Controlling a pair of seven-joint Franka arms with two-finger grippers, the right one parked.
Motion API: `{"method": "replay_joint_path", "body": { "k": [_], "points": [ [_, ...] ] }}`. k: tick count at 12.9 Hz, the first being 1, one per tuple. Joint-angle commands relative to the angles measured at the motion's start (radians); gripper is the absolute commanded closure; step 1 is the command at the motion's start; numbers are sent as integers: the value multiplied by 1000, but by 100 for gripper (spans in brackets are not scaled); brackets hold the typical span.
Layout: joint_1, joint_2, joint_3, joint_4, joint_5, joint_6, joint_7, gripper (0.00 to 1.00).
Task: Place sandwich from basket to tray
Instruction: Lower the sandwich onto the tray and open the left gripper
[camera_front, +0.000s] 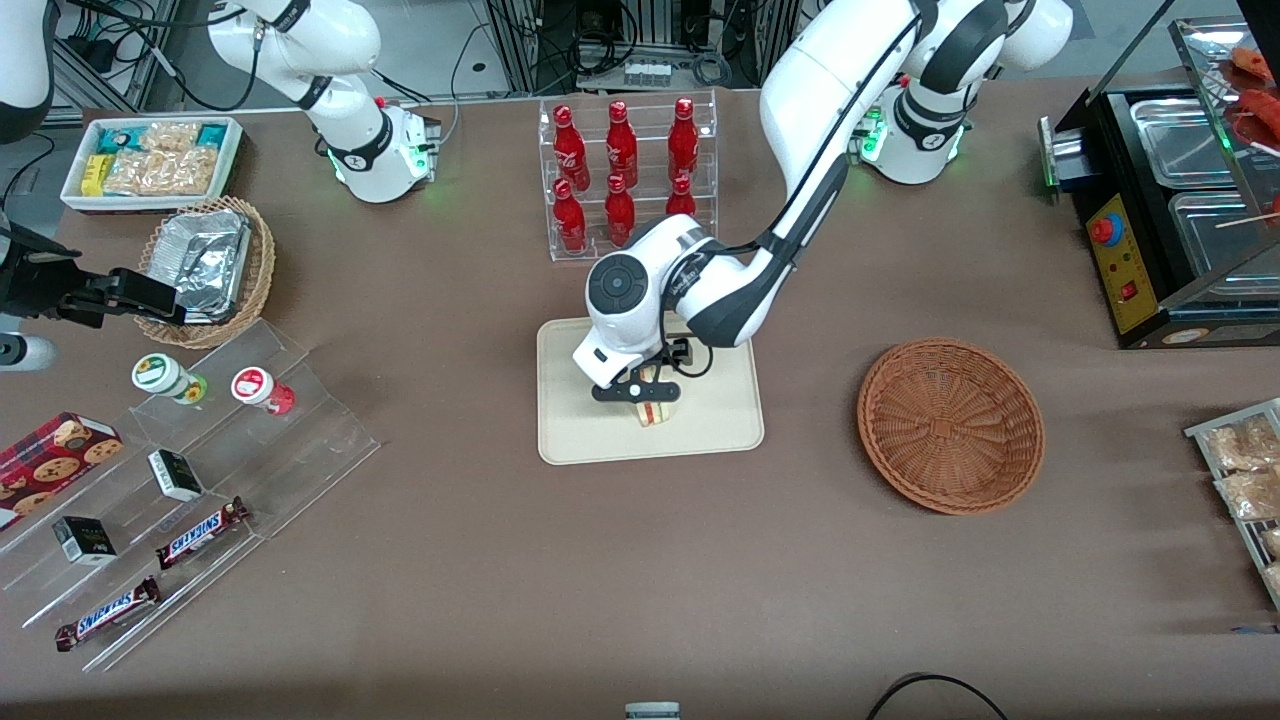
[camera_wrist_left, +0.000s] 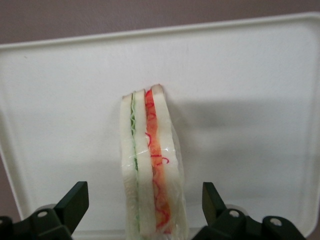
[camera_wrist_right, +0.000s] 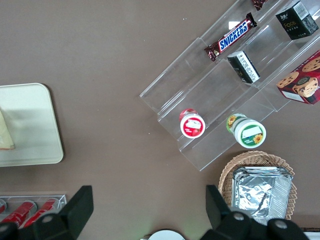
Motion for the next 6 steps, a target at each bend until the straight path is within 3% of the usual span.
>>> {"method": "replay_joint_path", "body": {
  "k": [1, 6],
  "points": [
    [-4, -106, 34, -5, 14, -107, -37, 0],
    [-1, -292, 160, -23, -1, -260, -28, 0]
  ]
}}
